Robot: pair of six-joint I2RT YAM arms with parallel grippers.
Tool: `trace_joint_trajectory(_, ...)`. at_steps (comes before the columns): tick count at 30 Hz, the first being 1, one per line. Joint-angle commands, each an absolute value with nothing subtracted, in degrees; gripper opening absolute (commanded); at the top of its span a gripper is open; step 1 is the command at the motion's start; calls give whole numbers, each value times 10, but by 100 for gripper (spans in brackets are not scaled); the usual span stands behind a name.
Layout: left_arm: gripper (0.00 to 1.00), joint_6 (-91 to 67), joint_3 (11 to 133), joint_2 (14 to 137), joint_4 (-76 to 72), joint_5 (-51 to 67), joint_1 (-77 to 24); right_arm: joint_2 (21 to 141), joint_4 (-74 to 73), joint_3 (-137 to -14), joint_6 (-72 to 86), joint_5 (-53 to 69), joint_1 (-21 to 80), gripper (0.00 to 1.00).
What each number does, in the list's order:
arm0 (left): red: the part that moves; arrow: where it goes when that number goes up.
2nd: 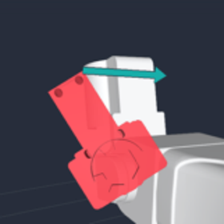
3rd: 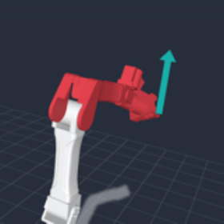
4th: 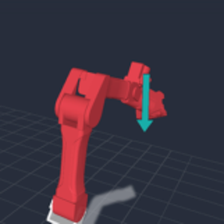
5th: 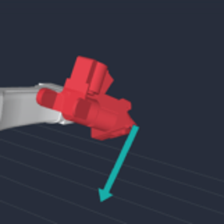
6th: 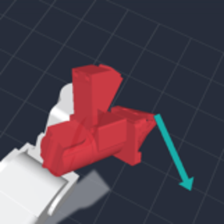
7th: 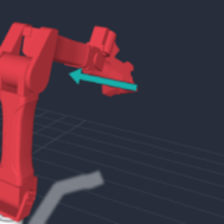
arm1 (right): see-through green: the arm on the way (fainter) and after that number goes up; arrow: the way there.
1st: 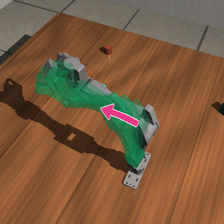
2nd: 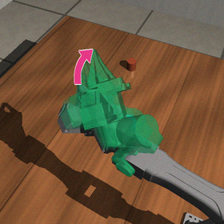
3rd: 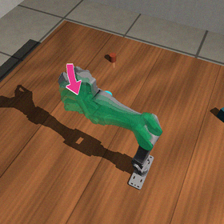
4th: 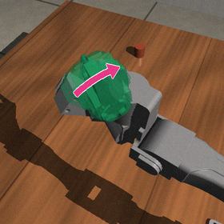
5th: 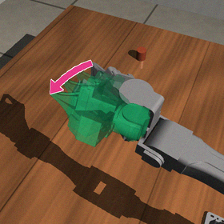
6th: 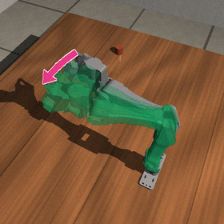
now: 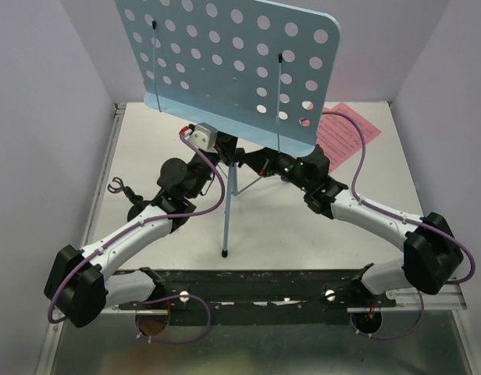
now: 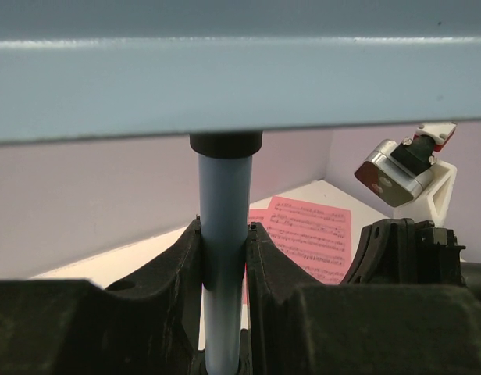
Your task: Pack up the instrument practice props
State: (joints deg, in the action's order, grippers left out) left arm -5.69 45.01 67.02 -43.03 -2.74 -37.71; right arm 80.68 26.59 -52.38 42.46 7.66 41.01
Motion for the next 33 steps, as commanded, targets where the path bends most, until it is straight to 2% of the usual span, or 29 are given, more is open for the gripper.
trace_joint_trajectory(1,0,-76,461,682,-374,-20,-380,813,247,-531,336,81,407,1)
trace_joint_trajectory(6,0,-77,476,695,-363,-31,-380,768,297,-477,194,3,429,1)
trace_joint_trajectory(9,0,-85,488,710,-358,-39,-380,758,329,-460,56,-60,474,1)
trace_joint_trajectory(18,0,-94,505,742,-363,-62,-385,813,502,-389,-388,-237,603,1)
trace_joint_trajectory(22,0,-99,505,749,-366,-62,-385,839,583,-371,-445,-293,618,1)
trace_joint_trajectory(23,0,-100,504,748,-368,-62,-386,834,568,-377,-414,-309,618,4)
trace_joint_trajectory(25,0,-99,500,745,-373,-62,-386,816,489,-398,-354,-336,618,40)
trace_joint_trajectory(27,0,-98,497,741,-375,-63,-386,786,410,-406,-288,-336,617,66)
trace_joint_trajectory(30,0,-97,497,734,-376,-65,-385,723,339,-388,-214,-319,618,79)
trace_joint_trajectory(33,19,-98,506,730,-361,-62,-386,666,281,-374,-142,-317,618,82)
